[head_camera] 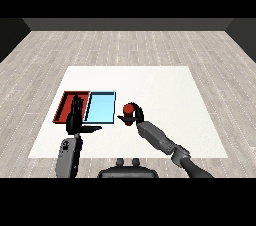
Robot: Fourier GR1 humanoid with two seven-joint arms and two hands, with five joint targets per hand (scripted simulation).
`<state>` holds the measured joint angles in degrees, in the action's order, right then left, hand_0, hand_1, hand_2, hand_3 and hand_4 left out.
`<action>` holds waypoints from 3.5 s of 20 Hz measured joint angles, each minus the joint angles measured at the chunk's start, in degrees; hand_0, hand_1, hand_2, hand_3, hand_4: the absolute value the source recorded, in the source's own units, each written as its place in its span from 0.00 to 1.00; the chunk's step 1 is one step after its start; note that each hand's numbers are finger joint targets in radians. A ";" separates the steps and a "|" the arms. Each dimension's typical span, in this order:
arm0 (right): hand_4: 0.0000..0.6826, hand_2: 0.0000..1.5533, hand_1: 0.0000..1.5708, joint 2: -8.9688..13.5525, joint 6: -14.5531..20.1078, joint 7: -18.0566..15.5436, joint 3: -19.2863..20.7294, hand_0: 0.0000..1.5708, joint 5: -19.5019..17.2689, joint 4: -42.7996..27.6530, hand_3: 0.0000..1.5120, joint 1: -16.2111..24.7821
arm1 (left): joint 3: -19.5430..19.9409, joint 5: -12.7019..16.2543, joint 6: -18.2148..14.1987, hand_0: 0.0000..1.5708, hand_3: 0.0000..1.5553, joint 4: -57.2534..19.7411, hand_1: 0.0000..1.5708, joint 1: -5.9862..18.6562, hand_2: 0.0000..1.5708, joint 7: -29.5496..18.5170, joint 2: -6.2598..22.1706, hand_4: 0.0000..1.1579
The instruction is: Pick the red can and put it in the red box
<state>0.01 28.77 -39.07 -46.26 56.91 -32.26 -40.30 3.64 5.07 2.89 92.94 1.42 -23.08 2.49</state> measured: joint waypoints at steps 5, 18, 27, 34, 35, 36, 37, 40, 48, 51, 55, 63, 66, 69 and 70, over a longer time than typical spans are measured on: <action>0.89 0.93 0.92 0.30 1.49 1.17 -0.05 0.92 -1.79 -0.47 0.91 -1.25 | -0.89 0.31 0.16 0.00 0.00 1.05 0.00 -1.01 0.00 0.65 -0.05 0.00; 0.97 0.93 0.93 5.39 9.51 5.95 1.12 0.93 -13.79 -19.94 0.92 1.17 | -5.94 -2.49 -1.08 0.00 0.00 0.36 0.00 -0.01 0.00 2.06 -1.65 0.00; 0.95 0.92 0.92 9.93 11.30 12.09 4.26 0.92 -21.47 -34.51 0.92 5.76 | -12.93 -2.82 -5.26 0.00 0.00 -1.81 0.00 2.10 0.00 6.31 -2.30 0.00; 0.95 0.92 0.92 10.18 8.42 15.43 9.22 0.92 -26.60 -39.50 0.91 9.41 | -17.99 -1.80 -9.53 0.00 0.00 -3.79 0.00 4.73 0.00 8.29 -2.45 0.00; 0.95 0.92 0.93 10.37 8.24 16.57 9.95 0.93 -27.17 -40.60 0.92 9.40 | -17.99 -1.38 -9.03 0.00 0.00 -4.91 0.00 4.98 0.00 7.54 -2.46 0.00; 0.95 0.93 0.93 9.64 7.59 15.87 10.64 0.93 -27.70 -39.87 0.92 9.85 | -19.17 -0.95 -9.95 0.00 0.00 -5.99 0.00 5.84 0.00 7.45 -2.46 0.00; 0.97 0.93 0.93 9.77 7.12 16.34 11.12 0.93 -28.23 -41.00 0.92 10.77 | -20.05 -0.55 -10.50 0.00 0.00 -6.14 0.00 5.96 0.00 7.89 -2.47 0.00; 0.93 0.93 0.93 8.03 5.59 16.83 12.75 0.93 -30.69 -40.26 0.92 10.94 | -21.12 0.53 -12.05 0.00 0.00 -8.96 0.00 9.08 0.00 9.02 -2.48 0.00; 0.93 0.93 0.92 5.15 3.11 20.45 16.03 0.92 -37.58 -43.06 0.92 14.04 | -24.31 3.80 -13.53 0.00 0.00 -14.86 0.00 10.37 0.00 6.76 -2.48 0.00; 0.93 0.92 0.92 2.71 2.98 22.18 16.99 0.92 -40.27 -43.26 0.92 13.42 | -24.74 5.11 -13.74 0.00 0.00 -16.93 0.00 11.78 0.00 5.95 -2.49 0.00; 0.92 0.92 0.91 1.48 2.42 21.77 17.65 0.91 -41.66 -42.07 0.91 13.21 | -25.46 6.65 -14.36 0.00 0.00 -20.72 0.00 13.61 0.00 4.61 -2.49 0.00; 0.91 0.93 0.94 0.23 3.36 22.06 15.48 0.94 -41.46 -43.85 0.91 14.66 | -27.89 10.74 -15.68 0.00 0.00 -23.54 0.00 16.22 0.00 3.81 -2.49 0.00; 0.90 0.93 0.95 0.12 2.49 20.32 15.17 0.95 -39.94 -42.68 0.91 14.32 | -29.89 12.13 -17.27 0.00 0.00 -24.30 0.00 17.29 0.00 3.00 -2.49 0.00; 0.91 0.93 0.96 0.06 2.32 19.64 14.83 0.96 -39.32 -41.74 0.91 13.86 | -29.76 12.32 -16.74 0.00 0.00 -25.99 0.00 18.17 0.00 1.82 -2.49 0.00; 0.90 0.93 0.95 0.05 2.97 19.79 14.48 0.95 -38.80 -41.44 0.91 12.97 | -29.78 12.54 -16.36 0.00 0.00 -26.02 0.00 18.20 0.00 1.75 -2.49 0.00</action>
<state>0.06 31.74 -19.28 -31.79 18.11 -73.70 -27.32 -26.13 17.61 -13.47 66.92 19.62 -21.34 0.00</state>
